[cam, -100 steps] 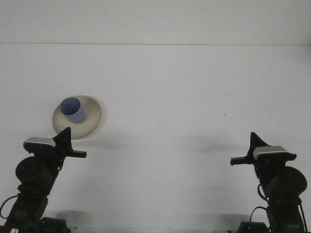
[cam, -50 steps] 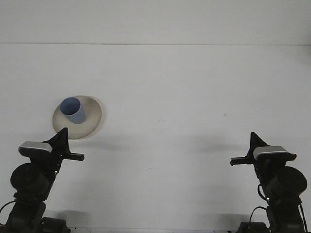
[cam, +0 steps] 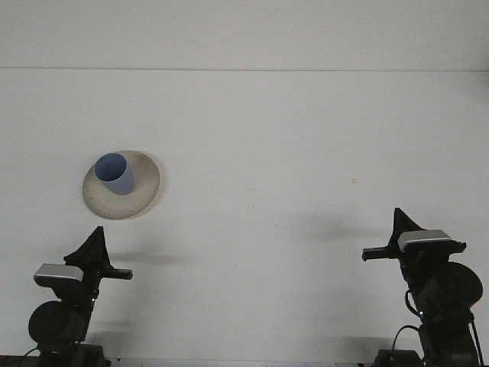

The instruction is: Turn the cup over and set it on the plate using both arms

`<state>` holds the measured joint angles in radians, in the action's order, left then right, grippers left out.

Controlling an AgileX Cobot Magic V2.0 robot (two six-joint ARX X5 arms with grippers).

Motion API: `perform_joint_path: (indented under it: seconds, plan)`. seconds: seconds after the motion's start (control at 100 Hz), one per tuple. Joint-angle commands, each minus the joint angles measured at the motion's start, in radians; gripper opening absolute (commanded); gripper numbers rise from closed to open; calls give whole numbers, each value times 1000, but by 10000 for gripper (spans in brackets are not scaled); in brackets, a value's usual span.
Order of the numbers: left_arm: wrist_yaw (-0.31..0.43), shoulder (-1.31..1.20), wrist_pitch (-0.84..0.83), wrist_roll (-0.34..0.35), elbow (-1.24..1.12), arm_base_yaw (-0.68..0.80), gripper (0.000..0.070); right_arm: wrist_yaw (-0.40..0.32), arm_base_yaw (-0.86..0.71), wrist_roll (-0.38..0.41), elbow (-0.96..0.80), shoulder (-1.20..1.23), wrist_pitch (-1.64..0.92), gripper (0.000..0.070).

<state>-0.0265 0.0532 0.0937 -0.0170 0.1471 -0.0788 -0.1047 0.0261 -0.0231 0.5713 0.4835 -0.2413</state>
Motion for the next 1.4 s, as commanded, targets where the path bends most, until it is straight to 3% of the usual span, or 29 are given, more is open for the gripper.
perform_joint_path:
  seconds: [0.0, 0.67, 1.39]
  plan:
    - [0, -35, 12, -3, -22, 2, 11, 1, 0, -7, 14, 0, 10, 0]
    - [1, -50, 135, -3, -134, 2, 11, 1, 0, -7, 14, 0, 17, 0]
    - [1, -50, 135, -14, -133, 2, 11, 1, 0, -7, 14, 0, 17, 0]
